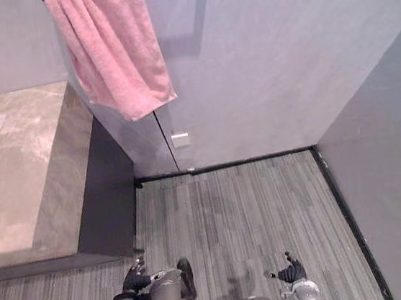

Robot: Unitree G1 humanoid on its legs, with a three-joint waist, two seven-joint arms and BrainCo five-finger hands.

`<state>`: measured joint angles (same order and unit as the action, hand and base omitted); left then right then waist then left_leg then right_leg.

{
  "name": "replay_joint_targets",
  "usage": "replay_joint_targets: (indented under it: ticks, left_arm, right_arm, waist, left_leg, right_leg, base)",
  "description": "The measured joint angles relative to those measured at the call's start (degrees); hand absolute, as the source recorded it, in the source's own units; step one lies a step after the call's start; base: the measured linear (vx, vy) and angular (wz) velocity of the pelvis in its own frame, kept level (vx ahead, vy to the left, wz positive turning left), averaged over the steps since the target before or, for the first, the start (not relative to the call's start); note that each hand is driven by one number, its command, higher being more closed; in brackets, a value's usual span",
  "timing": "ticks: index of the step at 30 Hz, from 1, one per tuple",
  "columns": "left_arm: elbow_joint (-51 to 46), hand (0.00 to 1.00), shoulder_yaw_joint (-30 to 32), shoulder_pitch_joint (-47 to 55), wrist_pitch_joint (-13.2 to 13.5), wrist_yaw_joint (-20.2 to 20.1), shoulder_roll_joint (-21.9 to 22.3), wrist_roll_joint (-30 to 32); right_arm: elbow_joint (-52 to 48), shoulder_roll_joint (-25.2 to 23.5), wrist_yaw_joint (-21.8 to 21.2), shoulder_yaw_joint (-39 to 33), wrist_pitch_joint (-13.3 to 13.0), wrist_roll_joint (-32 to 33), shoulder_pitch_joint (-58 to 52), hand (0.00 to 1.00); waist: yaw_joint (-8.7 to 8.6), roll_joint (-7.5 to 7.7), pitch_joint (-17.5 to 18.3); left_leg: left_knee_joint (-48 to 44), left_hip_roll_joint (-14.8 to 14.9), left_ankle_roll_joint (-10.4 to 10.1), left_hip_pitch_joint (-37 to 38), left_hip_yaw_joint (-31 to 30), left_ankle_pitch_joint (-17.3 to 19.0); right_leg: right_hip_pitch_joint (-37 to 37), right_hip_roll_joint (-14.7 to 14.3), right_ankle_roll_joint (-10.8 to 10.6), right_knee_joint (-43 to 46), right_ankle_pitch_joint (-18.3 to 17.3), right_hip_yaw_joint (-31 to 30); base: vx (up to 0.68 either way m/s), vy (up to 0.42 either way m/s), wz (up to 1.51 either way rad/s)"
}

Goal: Organize washtable

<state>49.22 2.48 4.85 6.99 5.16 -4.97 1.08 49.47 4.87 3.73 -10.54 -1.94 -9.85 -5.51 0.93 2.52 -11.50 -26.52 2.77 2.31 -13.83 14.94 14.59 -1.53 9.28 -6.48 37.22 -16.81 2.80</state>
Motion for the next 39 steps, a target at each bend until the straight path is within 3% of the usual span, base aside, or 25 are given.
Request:
replay_joint_targets:
  ticks: [1,2,4,6,9,11,12,13,15,16,18,20,21,24,25,30,39]
  left_arm:
    - [-0.11,0.0,-0.55,0.09,-0.1,0.01,-0.22,0.0]
    - [-0.19,0.0,-0.62,-0.07,-0.1,0.03,-0.35,0.0]
    - [-0.22,0.0,-0.52,-0.19,-0.14,0.15,-0.46,-0.02]
    - [-0.23,0.0,-0.36,-0.49,-0.14,0.13,-0.87,-0.02]
    - [-0.12,0.0,0.37,-1.04,-0.15,0.12,-0.17,-0.02]
    - [0.04,0.0,0.36,-0.84,-0.11,0.04,-0.06,0.0]
    - [1.62,0.0,0.42,-1.0,-0.27,-0.02,0.25,0.05]
    - [2.18,0.0,0.42,-1.12,-0.27,-0.2,1.26,0.1]
    - [2.15,0.0,0.44,-1.71,-0.25,-0.16,2.39,0.21]
    - [2.1,0.0,0.59,-2.41,-0.28,-0.25,3.46,0.7]
    - [1.86,0.0,1.52,-2.49,-0.18,-0.28,4.23,0.85]
    - [1.67,0.0,2.15,-2.32,-0.18,-0.24,4.74,0.83]
    - [1.29,0.0,2.15,-2.14,-0.19,-0.25,4.86,0.83]
    - [0.36,0.0,2.19,-1.73,-0.16,-0.17,4.79,0.78]
    - [0.46,0.0,2.15,-1.25,-0.15,-0.13,4.83,0.68]
    - [1.58,0.0,2.16,-0.42,-0.28,-0.12,3.1,0.68]
    - [3.38,0.0,1.61,0.74,-0.18,-0.07,1.96,0.65]
  right_arm:
    - [-0.06,-0.2,-0.13,0.59,0.01,-0.08,-0.41,0.0]
    - [-0.35,-0.27,-0.15,1.52,0.01,-0.33,-1.06,0.0]
    - [-1.13,-0.34,-0.15,2.17,-0.03,-0.56,-1.18,0.0]
    - [-1.22,-0.34,-0.17,2.17,-0.16,-1.0,-0.89,0.0]
    - [-1.44,-0.04,-0.13,2.09,-0.25,-0.98,-0.93,0.0]
    - [-1.4,-0.25,-0.14,2.19,-0.47,-1.01,-1.19,0.0]
    - [-0.8,0.14,-0.1,1.92,-0.38,-0.95,-1.32,0.0]
    - [-0.68,0.08,0.03,1.24,-0.31,-0.98,-1.2,0.0]
    - [-0.76,0.21,-0.03,0.13,-0.25,-0.95,-1.2,0.0]
    - [-0.74,0.3,0.01,-0.26,-0.03,-0.91,-1.4,0.0]
    - [-0.82,-0.07,0.03,0.34,0.02,-0.59,-1.76,0.0]
    - [-1.04,-0.32,0.12,0.18,-0.03,0.45,-1.58,0.0]
    - [-1.35,-0.4,0.16,0.15,-0.03,0.62,-1.55,0.0]
    - [-1.82,-0.6,1.05,-0.2,-0.1,0.89,-1.14,0.0]
    - [-1.47,-0.13,1.09,-0.2,-0.07,0.89,-1.27,0.0]
    - [-0.79,-2.27,1.1,-0.23,0.02,0.98,-2.01,0.0]
    - [3.22,-1.54,1.14,-0.7,-0.64,0.79,-0.99,0.0]
  waist:
    - [-0.2,-0.02,0.01]
    - [-0.21,-0.06,0.02]
    - [-0.19,0.11,0.11]
    - [-0.31,-0.38,-0.03]
    - [-0.68,-1.2,-0.25]
    - [-1.3,-0.45,0.25]
    - [-1.64,-0.6,0.66]
    - [-1.48,-2.25,1.51]
    - [-1.75,-2.62,1.41]
    - [-2.16,-3.47,0.93]
    - [-2.11,-3.32,0.82]
    - [-1.52,-3.24,0.84]
    - [-1.43,-2.98,0.76]
    - [-0.21,-4.03,1.39]
    - [-0.17,-5.14,1.91]
    - [-0.07,-1.96,3.11]
    - [-0.11,-2.62,4.56]
  left_leg:
    - [0.34,-0.57,0.58,2.84,-0.01,1.67]
    - [0.4,-0.77,1.0,5.58,-0.06,3.23]
    - [1.75,-0.84,1.22,9.37,-0.43,4.23]
    - [4.4,-0.4,1.16,13.17,-1.09,4.18]
    - [6.97,1.58,0.68,18.16,-2.57,4.21]
    - [7.64,2.21,-2.99,20.44,-3.71,5.11]
    - [7.81,2.86,-5.71,21.74,-4.91,6.64]
    - [8.21,4.47,-7.54,21.71,-5.35,5.59]
    - [8.1,4.55,-9.19,22.49,-5.71,3.09]
    - [0.6,5.96,-11.39,20.42,-6.61,1.26]
    - [-15.23,8.99,-11.5,14.43,-6.93,-1.78]
    - [-22.05,12.06,-9.96,10.11,-3.91,-0.61]
    - [-21.21,12.39,-9.42,8.96,-3.09,-0.29]
    - [-5.77,10.92,-8.31,6.27,-4.03,-0.25]
    - [2.97,9.82,-8.24,6.65,-6.01,-3.08]
    - [8.48,6.37,-7.21,9.82,-3.91,-4.13]
    - [16.95,3.06,-6.35,14.81,-4.26,-7.83]
  right_leg:
    - [-3.61,0.85,-1.22,10.22,2.74,-1.24]
    - [-6.62,0.86,-0.77,17.12,2.1,-1.76]
    - [-11.03,0.52,0.6,20.57,0.73,-0.88]
    - [-14.8,-1.06,1.57,17.54,-0.69,1.22]
    - [-18.31,-4.37,2.75,4.09,-0.85,4.21]
    - [-18.5,-6.18,5.0,-9.47,6.49,4.72]
    - [-17.7,-6.56,7.87,-11.06,12.82,5.36]
    - [-17.6,-7.56,8.79,-10.46,11.84,6.13]
    - [-16.52,-7.27,9.1,-10.25,9.5,6.92]
    - [-13.13,-7.53,9.67,-11.75,8.43,8.42]
    - [-7.09,-8.21,9.9,-15.81,7.97,8.87]
    - [-2.35,-8.79,10.08,-19.0,7.88,9.12]
    - [-1.76,-8.8,10.07,-19.66,7.88,9.05]
    - [-1.58,-8.99,9.17,-20.67,7.73,7.25]
    - [-1.96,-9.74,8.28,-20.44,7.44,6.68]
    - [-1.4,-7.03,5.8,-21.77,7.86,4.11]
    - [1.46,-5.91,4.8,-25.34,8.71,3.88]
  base:
    - [0.43,0.152,0.12]
    - [0.43,0.128,0.11]
    - [0.38,0.053,0.15]
    - [0.47,-0.026,0.24]
    - [0.49,-0.109,0.33]
    - [0.46,-0.148,0.46]
    - [0.45,-0.136,0.31]
    - [0.43,-0.138,0.28]
    - [0.36,-0.154,0.29]
    - [0.37,-0.188,0.42]
    - [0.32,-0.163,0.24]
    - [0.22,-0.08,-0.02]
    - [0.12,-0.015,-0.09]
    - [0.09,0.072,-0.29]
    - [0.1,0.149,-0.22]
    - [0.12,0.109,-0.13]
    - [0.03,0.03,0.03]
